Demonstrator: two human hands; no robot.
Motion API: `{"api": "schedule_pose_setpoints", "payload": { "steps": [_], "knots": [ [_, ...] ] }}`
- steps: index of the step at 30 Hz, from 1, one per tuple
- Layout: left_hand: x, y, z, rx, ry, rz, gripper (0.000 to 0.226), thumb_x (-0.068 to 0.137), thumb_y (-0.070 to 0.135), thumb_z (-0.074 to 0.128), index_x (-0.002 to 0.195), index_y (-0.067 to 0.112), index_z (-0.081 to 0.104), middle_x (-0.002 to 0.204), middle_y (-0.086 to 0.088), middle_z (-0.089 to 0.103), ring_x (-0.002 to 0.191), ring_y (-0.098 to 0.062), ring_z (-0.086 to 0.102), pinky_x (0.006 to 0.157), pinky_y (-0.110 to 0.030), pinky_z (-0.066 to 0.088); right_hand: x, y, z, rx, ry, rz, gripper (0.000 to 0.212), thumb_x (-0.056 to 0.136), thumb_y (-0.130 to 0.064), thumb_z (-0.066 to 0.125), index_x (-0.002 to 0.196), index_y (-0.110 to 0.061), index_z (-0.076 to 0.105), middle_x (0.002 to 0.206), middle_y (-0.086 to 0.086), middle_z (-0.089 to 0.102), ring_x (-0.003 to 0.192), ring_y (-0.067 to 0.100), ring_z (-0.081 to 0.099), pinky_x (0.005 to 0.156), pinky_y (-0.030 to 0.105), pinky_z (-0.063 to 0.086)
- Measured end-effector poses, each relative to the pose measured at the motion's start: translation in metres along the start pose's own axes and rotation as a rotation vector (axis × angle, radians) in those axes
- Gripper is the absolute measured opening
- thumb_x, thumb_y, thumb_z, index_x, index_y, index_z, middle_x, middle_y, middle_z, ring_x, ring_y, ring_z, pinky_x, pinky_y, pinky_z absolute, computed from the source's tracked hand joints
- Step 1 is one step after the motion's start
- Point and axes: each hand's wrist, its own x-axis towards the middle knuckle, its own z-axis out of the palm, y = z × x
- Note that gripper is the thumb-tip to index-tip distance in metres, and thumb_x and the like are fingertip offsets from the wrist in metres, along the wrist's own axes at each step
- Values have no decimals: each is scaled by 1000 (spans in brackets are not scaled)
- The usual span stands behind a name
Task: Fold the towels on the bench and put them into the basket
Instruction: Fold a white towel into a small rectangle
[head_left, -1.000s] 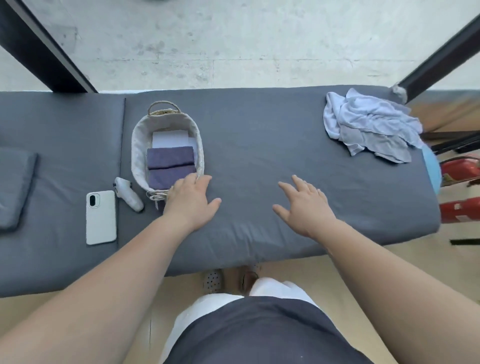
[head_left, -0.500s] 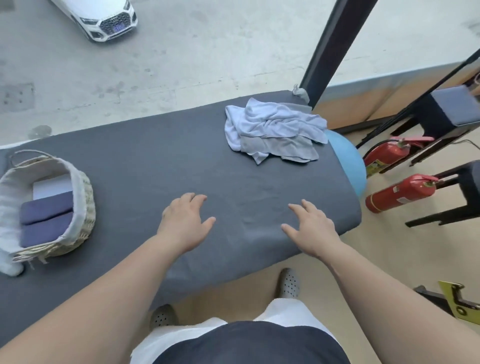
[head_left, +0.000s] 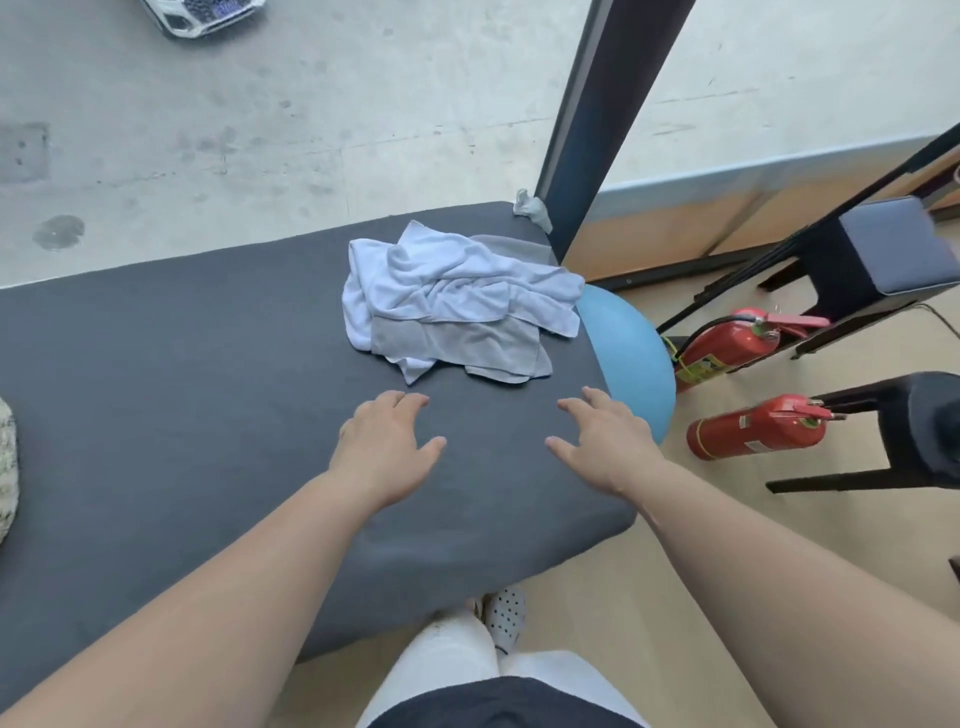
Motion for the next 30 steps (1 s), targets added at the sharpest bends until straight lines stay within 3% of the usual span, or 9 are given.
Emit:
{"api": "schedule_pose_setpoints", "payload": {
  "steps": [7,14,19,25,28,30],
  "knots": [
    [104,44,-4,108,-58,80,60,92,54,51,145,26,41,140,-1,46,130,-27,41,108,-43,37,70,11,-29,-46,-38,-2,65,96,-59,47,154,-33,32,165,2,20,147,27,26,115,46,31],
    [188,62,5,223,-112,48,56,92,50,50,141,24,45,151,-6,32,137,-28,33,112,-46,33,163,19,-44,-53,-64,-96,55,97,-52,47,147,-28,42,156,2,29,141,28,32,108,45,32],
    [228,54,25,342,-269,-3,60,94,54,47,149,30,38,167,-5,-7,153,-28,1,122,-56,8,225,27,-21,-166,-128,-207,56,94,-53,49,144,-27,42,167,2,6,151,27,10,117,48,23],
    [241,45,43,398,-311,-52,78,99,49,40,160,18,1,166,3,-18,154,-23,-6,122,-59,3,250,44,-2,-305,-204,-211,71,99,-44,43,158,-14,17,167,0,-20,155,27,-9,124,53,9],
    [240,48,43,440,-330,-36,74,101,44,37,159,14,2,166,2,-16,154,-21,-5,122,-57,3,251,50,-2,-285,-191,-217,68,102,-36,40,159,-9,14,167,1,-15,155,24,-7,124,50,11],
    [239,50,39,412,-314,-49,74,101,41,39,159,12,3,167,1,-11,154,-20,-1,123,-55,4,248,50,-10,-239,-129,-250,60,102,-35,42,153,-7,29,166,5,6,153,22,11,121,43,20]
  ]
}}
